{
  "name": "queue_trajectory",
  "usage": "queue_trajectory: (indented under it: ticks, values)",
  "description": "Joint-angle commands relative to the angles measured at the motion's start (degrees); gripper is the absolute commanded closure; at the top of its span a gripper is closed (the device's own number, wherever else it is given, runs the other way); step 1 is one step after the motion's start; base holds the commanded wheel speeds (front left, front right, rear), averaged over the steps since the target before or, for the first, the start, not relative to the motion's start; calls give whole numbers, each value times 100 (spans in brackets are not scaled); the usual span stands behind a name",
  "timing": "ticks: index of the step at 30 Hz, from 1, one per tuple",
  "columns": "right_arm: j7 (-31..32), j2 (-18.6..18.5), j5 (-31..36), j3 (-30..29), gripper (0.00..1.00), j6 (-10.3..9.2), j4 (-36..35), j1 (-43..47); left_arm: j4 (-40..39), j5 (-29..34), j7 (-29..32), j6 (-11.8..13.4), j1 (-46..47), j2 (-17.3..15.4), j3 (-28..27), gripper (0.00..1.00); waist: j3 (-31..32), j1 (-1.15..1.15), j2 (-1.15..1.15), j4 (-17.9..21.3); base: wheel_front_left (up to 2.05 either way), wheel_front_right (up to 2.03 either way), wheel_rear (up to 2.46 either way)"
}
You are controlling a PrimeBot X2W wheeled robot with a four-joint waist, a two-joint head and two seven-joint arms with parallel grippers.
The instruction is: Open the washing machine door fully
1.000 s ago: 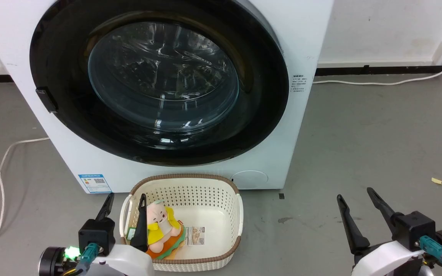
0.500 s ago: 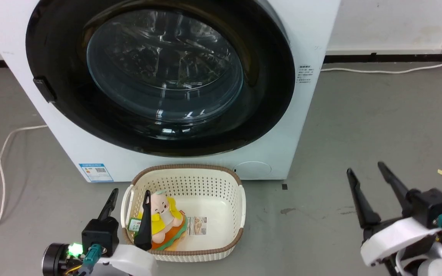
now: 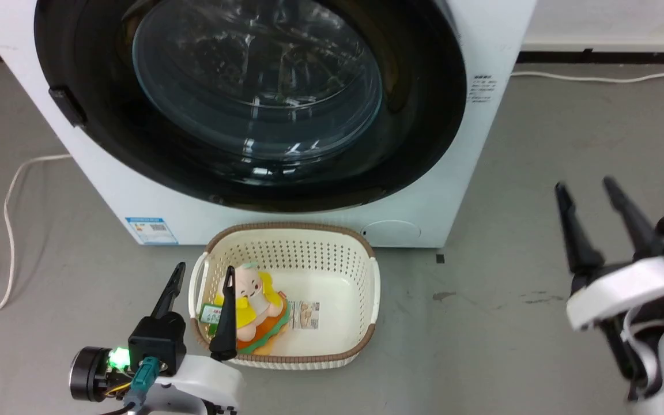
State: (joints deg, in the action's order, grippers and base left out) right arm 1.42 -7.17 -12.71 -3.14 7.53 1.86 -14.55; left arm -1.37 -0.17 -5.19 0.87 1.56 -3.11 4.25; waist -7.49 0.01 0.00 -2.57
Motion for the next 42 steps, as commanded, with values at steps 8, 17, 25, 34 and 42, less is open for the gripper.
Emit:
queue_trajectory:
  ticks: [8,17,25,34,42]
  values:
    - [215,-70,-508,-254,0,-2,385,-844,-45,-18,-153,66,196,-33,105,0,-224,-1,0,-167,0,0,0]
    - [489,-77,-893,-429,100,-2,889,-1706,-102,-24,-260,106,294,-34,233,0,-458,-1,0,-306,0,0,0]
    - [870,-61,-1383,-810,100,-2,1606,-2598,-127,-44,-356,137,417,-30,355,0,-677,-1,0,-484,0,0,0]
    - [1782,-33,-2064,-1119,100,-3,2300,-3468,-152,-71,-452,179,537,-27,453,0,-911,-1,0,-681,0,0,0]
    - [2626,-70,-2533,-1489,100,-3,3101,-4242,-186,-104,-547,238,624,-13,590,0,-1112,-1,0,-883,0,0,0]
